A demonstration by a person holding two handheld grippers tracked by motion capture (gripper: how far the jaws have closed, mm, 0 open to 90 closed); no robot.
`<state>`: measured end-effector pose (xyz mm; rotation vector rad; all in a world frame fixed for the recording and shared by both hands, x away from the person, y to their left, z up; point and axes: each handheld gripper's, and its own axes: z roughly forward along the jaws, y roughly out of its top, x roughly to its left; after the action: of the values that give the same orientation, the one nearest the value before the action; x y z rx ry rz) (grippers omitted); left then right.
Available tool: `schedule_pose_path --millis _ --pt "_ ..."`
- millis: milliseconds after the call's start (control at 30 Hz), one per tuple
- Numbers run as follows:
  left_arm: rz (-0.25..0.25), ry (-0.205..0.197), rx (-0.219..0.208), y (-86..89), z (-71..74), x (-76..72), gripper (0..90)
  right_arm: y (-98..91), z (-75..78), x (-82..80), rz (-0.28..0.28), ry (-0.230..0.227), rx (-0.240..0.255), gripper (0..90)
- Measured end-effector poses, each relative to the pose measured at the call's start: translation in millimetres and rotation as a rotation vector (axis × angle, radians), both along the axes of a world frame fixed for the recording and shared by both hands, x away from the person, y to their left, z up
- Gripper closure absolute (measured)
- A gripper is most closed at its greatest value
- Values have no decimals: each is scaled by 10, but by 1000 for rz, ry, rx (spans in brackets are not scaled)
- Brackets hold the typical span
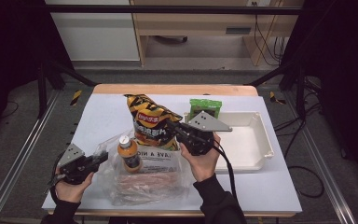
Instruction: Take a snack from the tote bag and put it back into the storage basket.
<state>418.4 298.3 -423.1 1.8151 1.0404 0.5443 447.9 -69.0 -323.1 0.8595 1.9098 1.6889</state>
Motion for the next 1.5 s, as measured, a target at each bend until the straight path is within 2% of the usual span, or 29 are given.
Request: schedule_pose_path --millis 233,467,900,1233,1367,1500 --pt "1 -1 -2 5 1 0 835 -54 145 -31 -8 -28 5 892" --pt "4 -2 -3 11 6 -2 836 -151 224 -57 -9 -41 7 893" --pt "10 -9 -1 14 14 -6 807 -531 325 -119 -61 -59 4 894" --pt "45 -30 0 13 45 1 487 -881 327 -127 -123 -46 -17 894" --pt "63 -37 -5 24 55 4 389 -1013 292 -123 -146 -39 -22 894" --pt "72 -38 -19 46 65 7 337 -1150 248 -122 -169 -30 -26 894"
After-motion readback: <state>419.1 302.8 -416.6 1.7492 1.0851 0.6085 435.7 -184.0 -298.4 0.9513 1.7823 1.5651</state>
